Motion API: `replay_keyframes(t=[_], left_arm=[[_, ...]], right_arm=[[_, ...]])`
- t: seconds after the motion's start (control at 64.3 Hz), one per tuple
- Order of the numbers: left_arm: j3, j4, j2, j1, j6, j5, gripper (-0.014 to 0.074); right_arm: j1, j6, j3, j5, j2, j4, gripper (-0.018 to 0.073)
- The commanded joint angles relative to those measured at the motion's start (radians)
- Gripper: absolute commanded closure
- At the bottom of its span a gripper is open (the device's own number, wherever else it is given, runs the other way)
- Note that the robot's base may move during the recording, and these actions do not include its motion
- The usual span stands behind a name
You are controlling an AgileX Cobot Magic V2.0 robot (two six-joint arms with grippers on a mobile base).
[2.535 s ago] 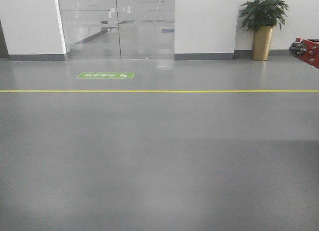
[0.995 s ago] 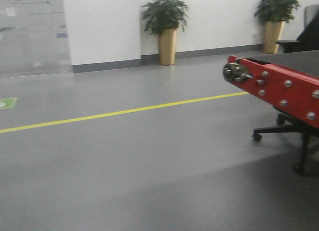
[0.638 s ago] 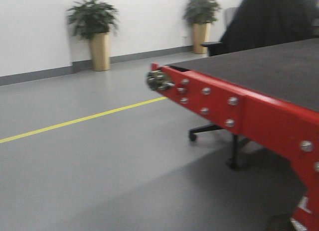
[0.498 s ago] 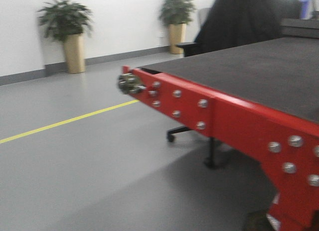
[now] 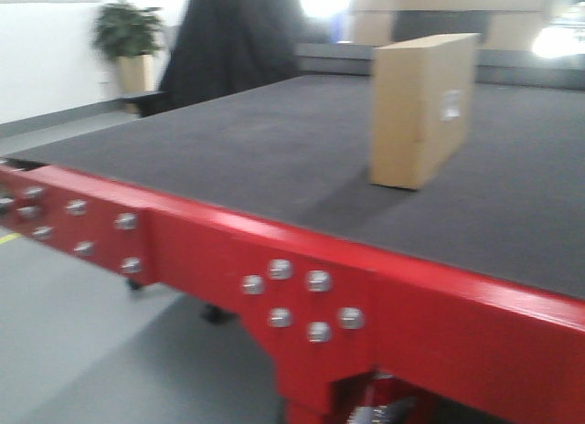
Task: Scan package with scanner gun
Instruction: 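Approach the table edge facing the cardboard box and scanner gun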
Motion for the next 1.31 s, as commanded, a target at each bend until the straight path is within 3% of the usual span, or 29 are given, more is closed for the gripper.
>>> replay_keyframes(t=[0.0,1.291], left_arm=[[-0.003,-0.007,-0.004,-0.004,-0.006,-0.015,0.0707],[-0.003,-0.007,-0.004,-0.006,-0.006,-0.015,0.0707]], right_arm=[[-0.001,-0.003,-0.002,-0.022,-0.004,-0.008,0.0722],[0.039,-0.003,-0.002,-0.022,-0.004,-0.008,0.0722]])
